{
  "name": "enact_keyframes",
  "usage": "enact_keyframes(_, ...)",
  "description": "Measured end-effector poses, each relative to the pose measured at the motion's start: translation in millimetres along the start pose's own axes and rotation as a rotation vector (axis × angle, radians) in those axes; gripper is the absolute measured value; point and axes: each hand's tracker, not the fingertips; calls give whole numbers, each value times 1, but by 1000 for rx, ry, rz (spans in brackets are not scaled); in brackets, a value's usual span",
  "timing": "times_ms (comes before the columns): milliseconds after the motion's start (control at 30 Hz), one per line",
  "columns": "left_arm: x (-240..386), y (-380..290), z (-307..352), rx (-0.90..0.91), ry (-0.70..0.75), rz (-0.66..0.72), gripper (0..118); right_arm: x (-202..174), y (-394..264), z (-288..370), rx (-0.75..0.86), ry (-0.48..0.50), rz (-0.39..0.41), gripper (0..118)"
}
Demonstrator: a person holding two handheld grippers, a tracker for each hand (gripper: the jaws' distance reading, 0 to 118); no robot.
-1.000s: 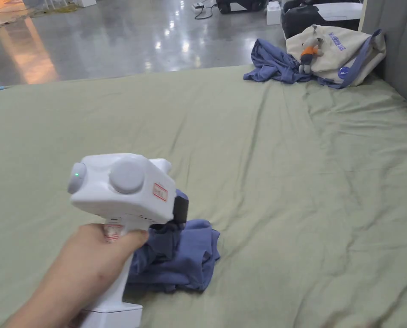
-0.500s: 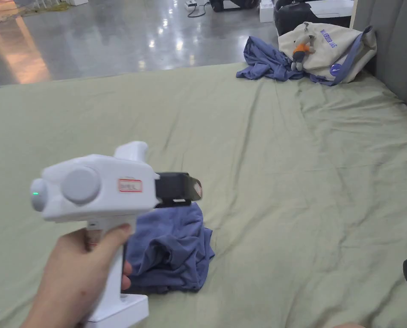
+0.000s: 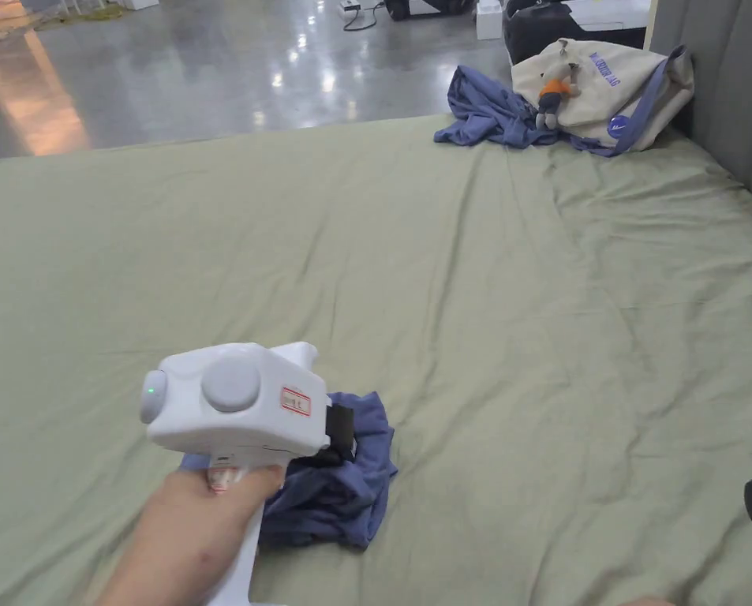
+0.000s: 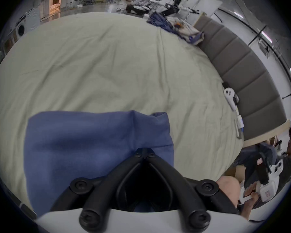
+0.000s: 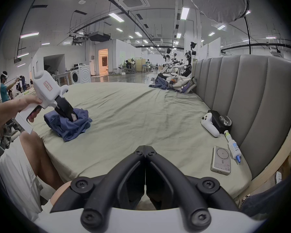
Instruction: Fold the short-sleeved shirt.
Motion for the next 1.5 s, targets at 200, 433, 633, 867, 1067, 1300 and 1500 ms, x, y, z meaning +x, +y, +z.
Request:
enact_keyframes(200,-1,-10,-21,-10,24,3,1,-2,-1,-3,-10,9,11,3)
enact_keyframes(433,2,-42,102,482,11,-222,1,-7,10,5,37,8,18,3)
enact_keyframes(633,-34,-172,238,1059,228,-341,1,-16,23,27,204,-5,-2,3)
enact_keyframes(867,-54,-248,238,1070,271,-164,1,-35,19,32,233,-3,43,3)
enact_keyframes(1067,-98,-168,222,766,34,-94,1,-39,24,29,225,8,60,3)
enact_keyframes(1300,-151,-73,145,450,-119,58,92,-50,39,15,206,93,82,3)
enact_keyframes(1500,-130,-91,151,537,-70,-20,92,-110,108,-61,123,423,133,2)
